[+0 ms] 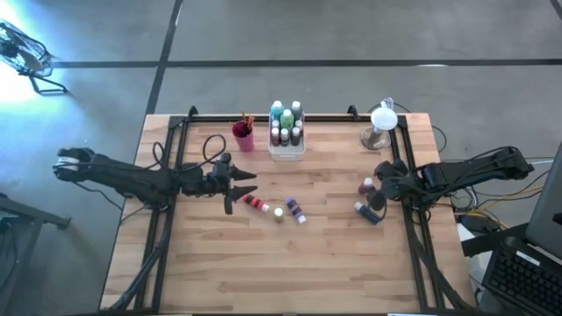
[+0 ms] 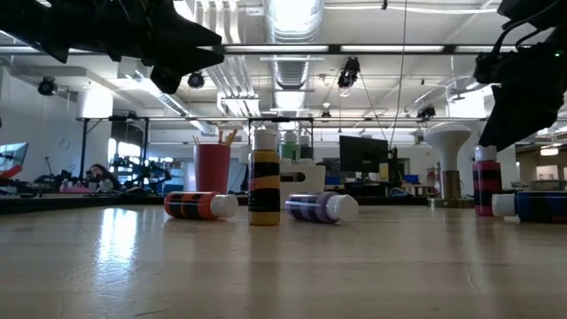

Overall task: Pick & Place Paint Supplies
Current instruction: Put the pink paint bottle into the white bin

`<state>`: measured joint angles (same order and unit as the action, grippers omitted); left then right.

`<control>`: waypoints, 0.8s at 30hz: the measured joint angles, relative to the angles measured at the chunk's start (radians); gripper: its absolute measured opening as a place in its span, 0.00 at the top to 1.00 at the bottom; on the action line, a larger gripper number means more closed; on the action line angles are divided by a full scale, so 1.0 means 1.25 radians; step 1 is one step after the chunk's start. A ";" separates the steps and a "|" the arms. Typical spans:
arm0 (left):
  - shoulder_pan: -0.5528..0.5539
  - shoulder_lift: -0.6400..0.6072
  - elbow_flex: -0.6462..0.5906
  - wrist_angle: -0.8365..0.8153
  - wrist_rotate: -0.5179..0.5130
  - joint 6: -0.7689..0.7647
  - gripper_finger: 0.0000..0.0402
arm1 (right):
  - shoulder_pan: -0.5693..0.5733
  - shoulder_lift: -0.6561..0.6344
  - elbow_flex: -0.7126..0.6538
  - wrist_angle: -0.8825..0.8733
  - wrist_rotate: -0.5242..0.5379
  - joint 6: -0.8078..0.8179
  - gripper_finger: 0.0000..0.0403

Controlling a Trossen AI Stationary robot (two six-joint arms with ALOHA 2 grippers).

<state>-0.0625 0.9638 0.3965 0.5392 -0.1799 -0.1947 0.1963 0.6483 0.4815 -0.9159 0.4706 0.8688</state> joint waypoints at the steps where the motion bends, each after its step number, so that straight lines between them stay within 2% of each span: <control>1: 0.000 0.000 0.000 0.000 0.000 0.000 0.53 | 0.000 0.001 0.000 0.001 0.000 0.000 0.19; 24: 0.000 0.000 0.000 -0.001 0.000 0.000 0.53 | 0.000 0.138 -0.001 0.012 0.070 0.034 0.43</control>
<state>-0.0624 0.9642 0.3962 0.5385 -0.1802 -0.1945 0.1959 0.8211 0.4805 -0.9012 0.5577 0.9108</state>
